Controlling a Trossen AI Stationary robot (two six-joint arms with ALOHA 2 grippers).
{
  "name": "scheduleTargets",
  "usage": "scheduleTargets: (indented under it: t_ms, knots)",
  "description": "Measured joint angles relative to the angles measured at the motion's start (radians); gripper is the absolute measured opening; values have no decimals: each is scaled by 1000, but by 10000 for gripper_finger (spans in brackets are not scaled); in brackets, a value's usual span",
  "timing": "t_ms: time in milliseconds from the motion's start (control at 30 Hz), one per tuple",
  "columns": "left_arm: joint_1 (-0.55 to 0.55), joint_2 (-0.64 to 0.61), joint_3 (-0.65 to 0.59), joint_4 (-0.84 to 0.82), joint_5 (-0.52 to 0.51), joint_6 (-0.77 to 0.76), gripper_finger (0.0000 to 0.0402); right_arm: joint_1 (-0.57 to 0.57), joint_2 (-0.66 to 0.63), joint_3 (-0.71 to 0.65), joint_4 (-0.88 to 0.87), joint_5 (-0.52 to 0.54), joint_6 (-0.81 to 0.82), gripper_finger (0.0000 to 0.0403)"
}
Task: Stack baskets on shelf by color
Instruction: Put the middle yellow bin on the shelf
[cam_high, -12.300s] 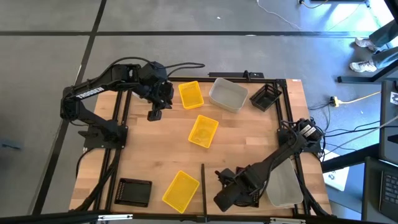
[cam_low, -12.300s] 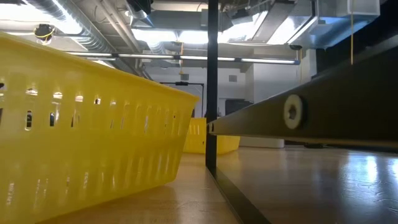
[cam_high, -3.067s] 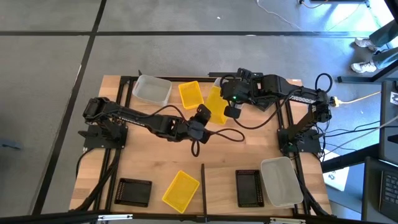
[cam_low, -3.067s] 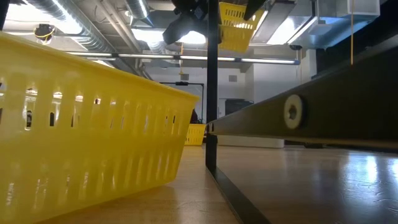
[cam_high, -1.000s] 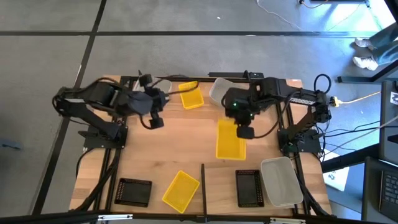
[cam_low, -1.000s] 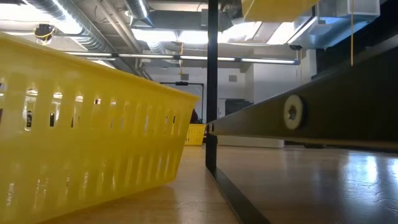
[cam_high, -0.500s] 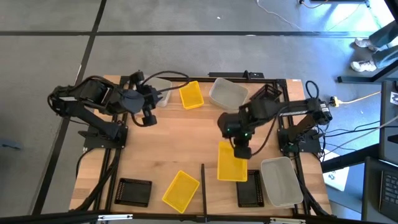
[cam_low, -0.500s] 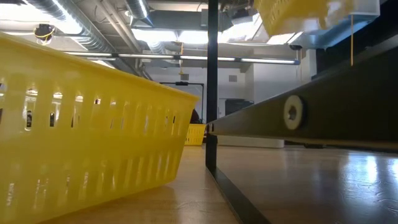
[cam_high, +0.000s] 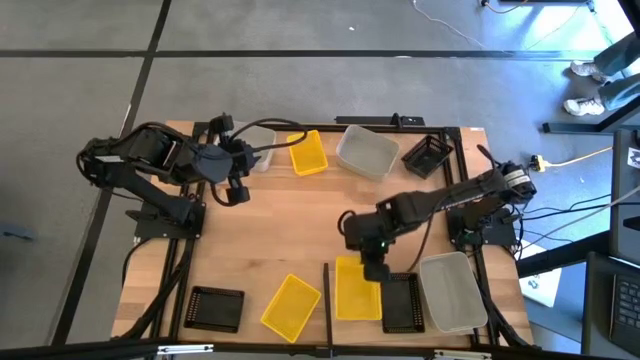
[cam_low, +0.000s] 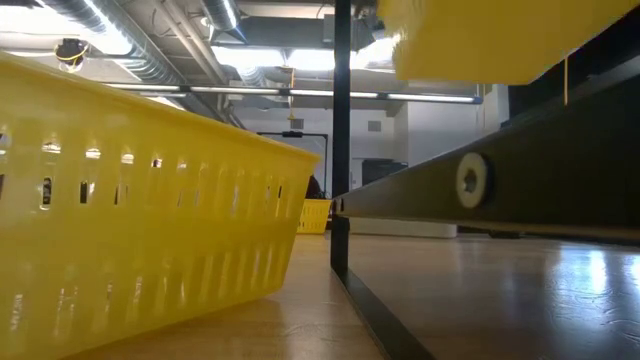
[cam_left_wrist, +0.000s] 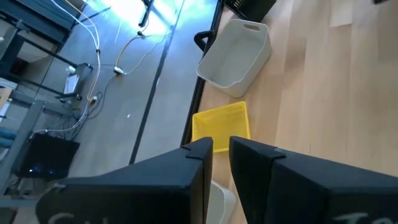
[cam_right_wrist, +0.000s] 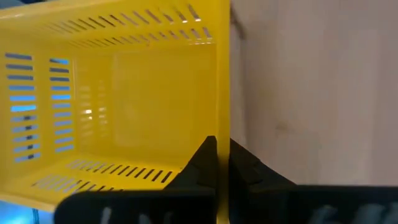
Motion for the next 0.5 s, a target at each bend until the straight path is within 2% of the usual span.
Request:
scheduleTargets:
  t_ms: [500]
  knots:
    - [0, 0, 0, -13, 0, 44, 47, 50, 5, -211, 271, 28, -27, 3]
